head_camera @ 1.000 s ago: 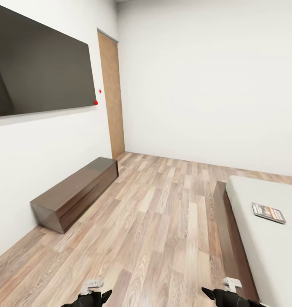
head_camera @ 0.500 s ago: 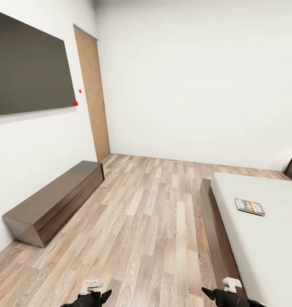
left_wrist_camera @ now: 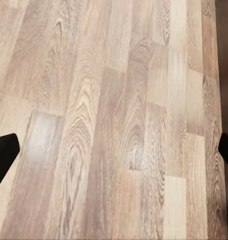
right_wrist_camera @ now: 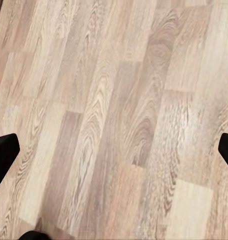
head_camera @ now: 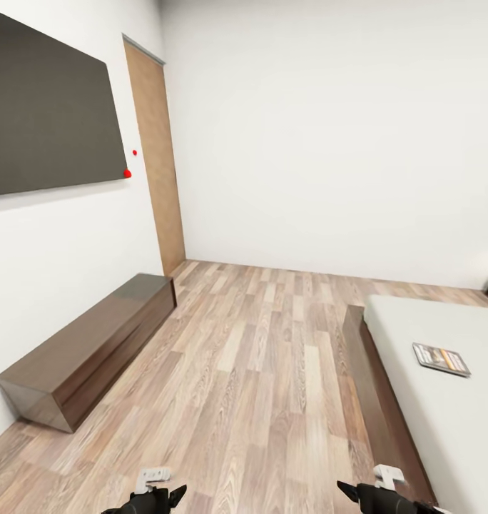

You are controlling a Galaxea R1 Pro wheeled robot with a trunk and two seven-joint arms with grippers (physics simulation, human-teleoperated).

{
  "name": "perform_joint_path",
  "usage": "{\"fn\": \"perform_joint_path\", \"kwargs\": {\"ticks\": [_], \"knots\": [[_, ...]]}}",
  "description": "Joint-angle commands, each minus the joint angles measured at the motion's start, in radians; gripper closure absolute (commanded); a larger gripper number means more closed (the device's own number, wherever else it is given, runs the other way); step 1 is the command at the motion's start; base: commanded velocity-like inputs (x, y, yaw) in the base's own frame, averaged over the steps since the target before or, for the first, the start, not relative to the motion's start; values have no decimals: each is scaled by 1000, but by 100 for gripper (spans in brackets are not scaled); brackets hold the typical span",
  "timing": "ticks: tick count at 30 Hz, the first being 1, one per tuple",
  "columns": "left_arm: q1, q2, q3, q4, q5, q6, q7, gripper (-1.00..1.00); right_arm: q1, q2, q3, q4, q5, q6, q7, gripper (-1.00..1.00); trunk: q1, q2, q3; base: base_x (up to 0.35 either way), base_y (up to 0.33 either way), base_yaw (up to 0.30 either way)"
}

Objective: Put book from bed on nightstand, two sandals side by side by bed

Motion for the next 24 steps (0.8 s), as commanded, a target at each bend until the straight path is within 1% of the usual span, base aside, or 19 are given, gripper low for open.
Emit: {"fn": "perform_joint_path", "kwargs": {"ticks": [1,5,16,24], "knots": [[-1,0,8,1,-11,-6,-3,-100,-1,0,9,1,-6,-6,3,-100,0,-1,-1,295,148,0],[-1,0,8,1,-11,-6,-3,-100,-1,0,9,1,-6,-6,3,-100,0,-1,-1,302,137,-76],[-1,0,7,1,-11,-6,-3,-100,-1,0,9,1,-7,-6,3,-100,0,-1,-1,306,132,-210],[-1,0,7,1,-11,-6,-3,-100,-1,0,9,1,-7,-6,3,-100,0,-1,-1,307,126,-26]]}}
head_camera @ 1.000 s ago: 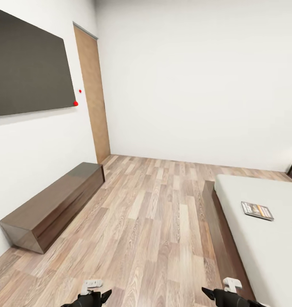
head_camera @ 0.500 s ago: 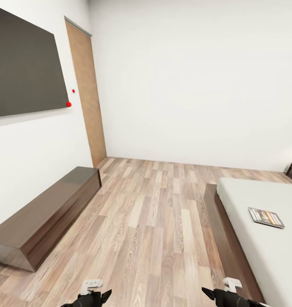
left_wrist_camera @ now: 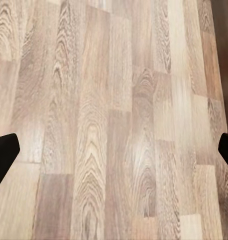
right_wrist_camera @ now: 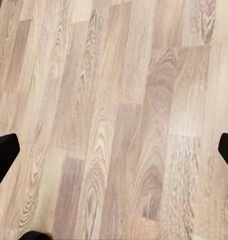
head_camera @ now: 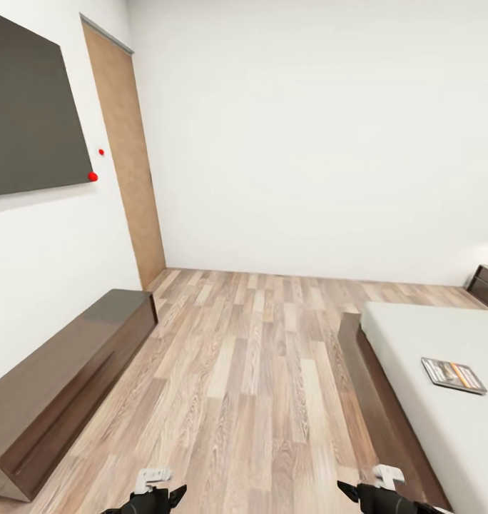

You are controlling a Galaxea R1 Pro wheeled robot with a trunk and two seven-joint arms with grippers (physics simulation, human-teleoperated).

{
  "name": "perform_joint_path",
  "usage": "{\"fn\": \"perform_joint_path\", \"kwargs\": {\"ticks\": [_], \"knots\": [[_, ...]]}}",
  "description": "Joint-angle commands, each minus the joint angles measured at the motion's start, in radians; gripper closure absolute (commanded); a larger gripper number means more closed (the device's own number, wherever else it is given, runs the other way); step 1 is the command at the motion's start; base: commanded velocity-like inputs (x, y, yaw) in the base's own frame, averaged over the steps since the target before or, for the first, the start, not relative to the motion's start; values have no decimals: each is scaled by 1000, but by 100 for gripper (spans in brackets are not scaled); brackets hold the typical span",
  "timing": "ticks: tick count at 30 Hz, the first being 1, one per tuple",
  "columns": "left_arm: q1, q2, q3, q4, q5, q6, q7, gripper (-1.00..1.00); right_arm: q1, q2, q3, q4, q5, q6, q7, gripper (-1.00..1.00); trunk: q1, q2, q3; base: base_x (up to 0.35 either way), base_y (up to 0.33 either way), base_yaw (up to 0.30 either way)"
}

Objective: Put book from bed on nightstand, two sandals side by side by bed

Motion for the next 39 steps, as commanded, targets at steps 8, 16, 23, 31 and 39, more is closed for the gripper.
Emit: {"fn": "perform_joint_path", "kwargs": {"ticks": [8,16,23,31,39], "knots": [[-1,0,7,1,-11,-6,-3,-100,-1,0,8,1,-6,-6,3,-100,1,0,-1,323,32,-4],[-1,-1,6,1,-11,-6,-3,-100,-1,0,8,1,-6,-6,3,-100,1,0,-1,331,1,-200],[-1,0,6,1,-11,-6,-3,-100,-1,0,8,1,-6,-6,3,-100,1,0,-1,331,0,-216],[-1,9,6,-4,-14,-6,7,-100,-1,0,8,1,-6,-6,3,-100,1,0,-1,331,0,-23],[-1,42,-136,-6,-16,-4,184,-100,-2,0,8,1,-6,-6,3,-100,1,0,-1,332,0,-1]]}}
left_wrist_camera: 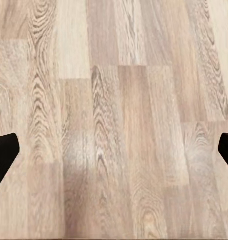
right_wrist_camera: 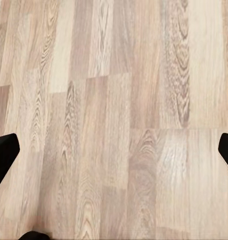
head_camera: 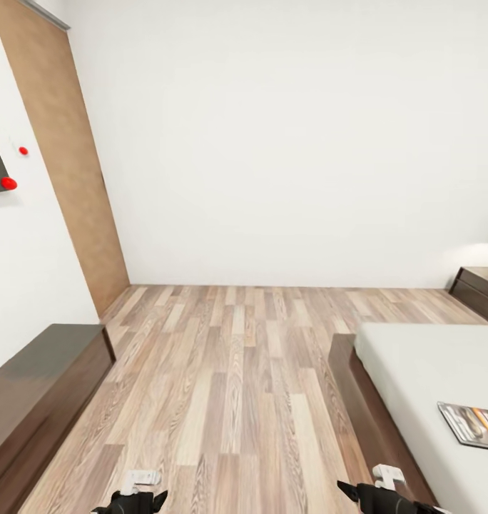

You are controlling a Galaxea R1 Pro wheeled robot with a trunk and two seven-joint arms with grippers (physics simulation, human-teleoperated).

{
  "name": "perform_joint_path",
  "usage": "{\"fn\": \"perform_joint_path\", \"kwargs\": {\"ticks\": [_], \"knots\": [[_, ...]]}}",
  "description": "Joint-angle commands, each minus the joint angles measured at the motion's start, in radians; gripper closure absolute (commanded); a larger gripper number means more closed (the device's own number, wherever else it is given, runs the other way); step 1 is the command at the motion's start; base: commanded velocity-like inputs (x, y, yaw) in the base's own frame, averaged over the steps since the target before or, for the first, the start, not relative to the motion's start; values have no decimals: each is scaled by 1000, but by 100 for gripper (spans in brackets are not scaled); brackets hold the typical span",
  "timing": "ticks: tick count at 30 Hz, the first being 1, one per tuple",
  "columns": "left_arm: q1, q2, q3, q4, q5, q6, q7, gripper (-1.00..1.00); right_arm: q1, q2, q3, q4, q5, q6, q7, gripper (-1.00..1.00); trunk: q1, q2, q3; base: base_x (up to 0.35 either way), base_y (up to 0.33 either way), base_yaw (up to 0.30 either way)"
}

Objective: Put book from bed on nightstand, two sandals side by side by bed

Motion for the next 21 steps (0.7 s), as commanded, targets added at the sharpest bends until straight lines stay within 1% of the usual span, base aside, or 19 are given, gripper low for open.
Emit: {"fn": "perform_joint_path", "kwargs": {"ticks": [1,2,4,6,9,12,15,16,18,21], "knots": [[-1,-1,-53,4,-9,-3,36,-100,-1,0,9,1,-6,-6,3,-100,1,0,-1,333,0,0],[-1,-2,-92,15,-8,-4,61,-100,0,0,9,2,-6,-6,3,-100,1,0,-1,333,0,0],[-1,-3,-113,42,-9,-6,74,-100,0,0,9,2,-6,-6,2,-100,1,0,-1,333,0,0],[-1,-10,-125,70,-10,-7,81,-100,0,0,9,3,-6,-6,1,-100,1,0,-1,333,0,0],[-1,-28,-135,97,-11,-9,87,-100,0,0,9,3,-6,-7,0,-100,1,0,-1,333,0,0],[-1,-31,-137,104,-11,-10,89,-100,0,0,9,15,-6,-7,-15,-100,1,0,-1,332,0,0],[-1,-31,-138,107,-10,-9,90,-100,0,1,10,57,-6,-7,-87,-100,1,0,-1,332,0,0],[-1,-32,-140,108,-10,-8,90,-100,0,1,10,75,-5,-7,-148,-100,1,0,-1,332,0,0],[-1,-32,-141,120,-10,-8,90,-100,0,1,10,88,-4,-7,-212,-100,1,0,-1,332,0,0],[-1,-30,-142,131,-9,-9,90,-100,0,1,10,94,-3,-6,-249,-100,1,0,-1,332,0,0]]}}
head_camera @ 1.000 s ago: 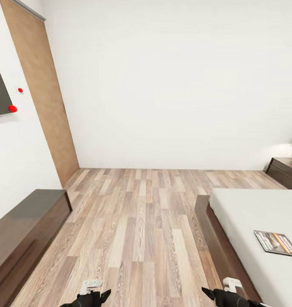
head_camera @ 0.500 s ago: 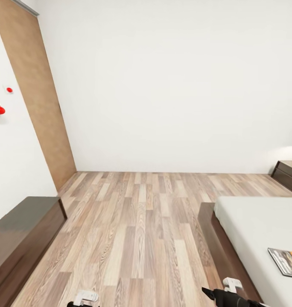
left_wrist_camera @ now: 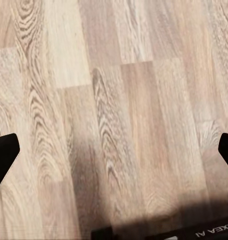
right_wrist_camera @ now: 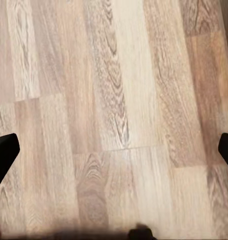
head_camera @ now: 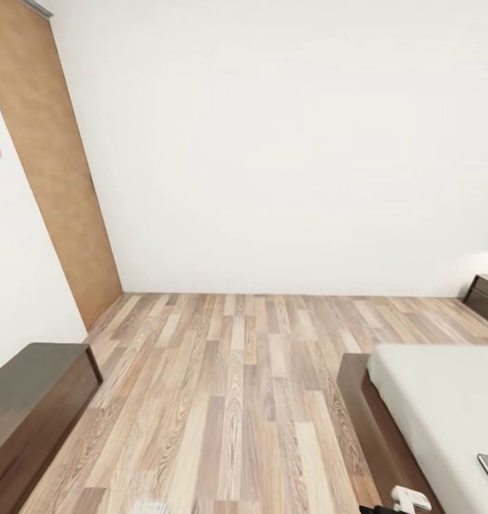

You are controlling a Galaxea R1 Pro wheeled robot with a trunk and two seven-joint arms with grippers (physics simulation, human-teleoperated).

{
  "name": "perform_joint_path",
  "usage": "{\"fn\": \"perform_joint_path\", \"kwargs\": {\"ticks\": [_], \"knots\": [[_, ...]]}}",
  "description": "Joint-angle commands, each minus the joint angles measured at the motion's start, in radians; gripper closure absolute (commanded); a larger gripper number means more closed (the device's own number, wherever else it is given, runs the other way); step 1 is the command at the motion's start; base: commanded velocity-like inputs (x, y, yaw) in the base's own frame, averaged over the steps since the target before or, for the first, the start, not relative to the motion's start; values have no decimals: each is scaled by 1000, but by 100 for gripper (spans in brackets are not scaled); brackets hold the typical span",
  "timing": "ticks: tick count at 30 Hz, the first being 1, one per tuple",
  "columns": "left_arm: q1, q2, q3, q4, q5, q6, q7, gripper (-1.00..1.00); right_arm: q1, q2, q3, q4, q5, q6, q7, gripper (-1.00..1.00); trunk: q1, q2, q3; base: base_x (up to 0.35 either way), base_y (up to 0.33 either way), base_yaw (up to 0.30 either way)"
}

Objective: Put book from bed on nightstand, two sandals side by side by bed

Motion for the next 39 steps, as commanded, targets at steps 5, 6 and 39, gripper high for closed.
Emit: {"fn": "perform_joint_path", "kwargs": {"ticks": [5,6,39], "knots": [[0,-1,8,5,-8,-4,-4,-100,0,0,8,8,-9,-5,-6,-100,1,-1,-1,281,0,0],[0,-1,8,5,-8,-4,-4,-100,0,0,8,8,-9,-5,-7,-100,1,-1,-1,232,0,0],[1,-1,8,6,-6,-4,-4,-100,1,96,10,8,-8,121,-19,-100,1,-1,-1,64,0,0]]}}
